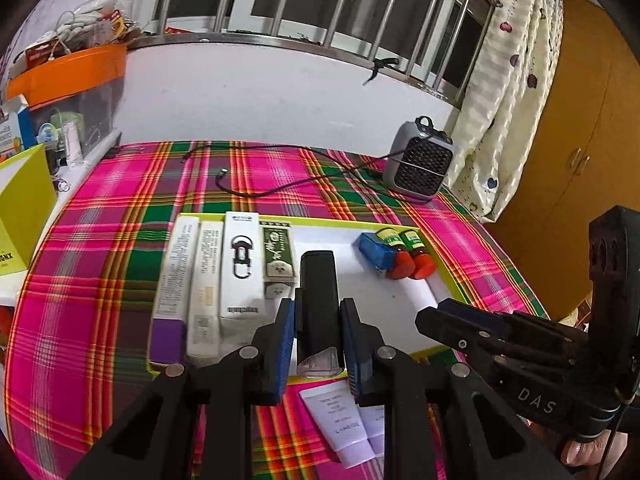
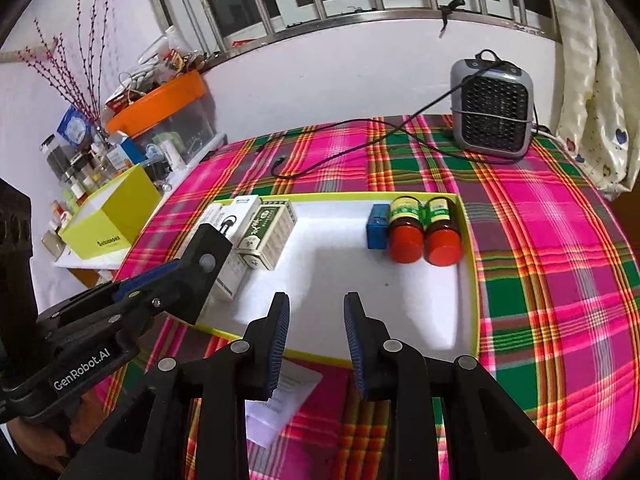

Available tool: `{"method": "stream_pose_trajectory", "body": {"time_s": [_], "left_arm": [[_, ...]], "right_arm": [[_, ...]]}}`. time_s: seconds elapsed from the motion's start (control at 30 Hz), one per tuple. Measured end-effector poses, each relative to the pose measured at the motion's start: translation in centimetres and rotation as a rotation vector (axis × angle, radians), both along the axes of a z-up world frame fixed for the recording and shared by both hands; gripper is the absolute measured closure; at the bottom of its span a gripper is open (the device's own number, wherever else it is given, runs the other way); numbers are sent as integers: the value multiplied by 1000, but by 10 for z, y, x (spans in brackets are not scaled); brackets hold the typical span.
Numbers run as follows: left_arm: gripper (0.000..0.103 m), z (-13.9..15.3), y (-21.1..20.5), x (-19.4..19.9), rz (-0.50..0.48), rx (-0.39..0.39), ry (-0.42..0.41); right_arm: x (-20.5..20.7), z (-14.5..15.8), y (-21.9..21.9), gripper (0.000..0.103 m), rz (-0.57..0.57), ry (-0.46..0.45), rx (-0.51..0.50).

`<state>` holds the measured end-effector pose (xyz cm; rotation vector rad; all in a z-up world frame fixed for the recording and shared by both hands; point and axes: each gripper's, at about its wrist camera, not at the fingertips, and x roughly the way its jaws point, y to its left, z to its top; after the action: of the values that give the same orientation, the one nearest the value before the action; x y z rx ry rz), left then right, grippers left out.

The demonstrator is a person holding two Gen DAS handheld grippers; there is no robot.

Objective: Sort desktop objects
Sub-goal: 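Open and withdraw right gripper from tray while left carries black cylinder toward bottles, then lower the black cylinder beside the blue device and open the left gripper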

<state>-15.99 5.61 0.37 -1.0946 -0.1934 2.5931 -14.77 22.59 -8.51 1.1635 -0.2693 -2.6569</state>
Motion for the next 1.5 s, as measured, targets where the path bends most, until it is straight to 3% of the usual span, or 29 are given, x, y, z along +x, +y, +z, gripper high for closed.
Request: {"method": "stream_pose_trajectory", "body": {"time_s": [0.87, 1.5], "left_arm": [[79, -18, 41, -30, -51, 1, -130], [79, -35, 64, -90, -24, 58, -211]], "right_arm": [[15, -7, 44, 73, -48, -13, -19], [13, -11, 52, 73, -67, -20, -26]]}}
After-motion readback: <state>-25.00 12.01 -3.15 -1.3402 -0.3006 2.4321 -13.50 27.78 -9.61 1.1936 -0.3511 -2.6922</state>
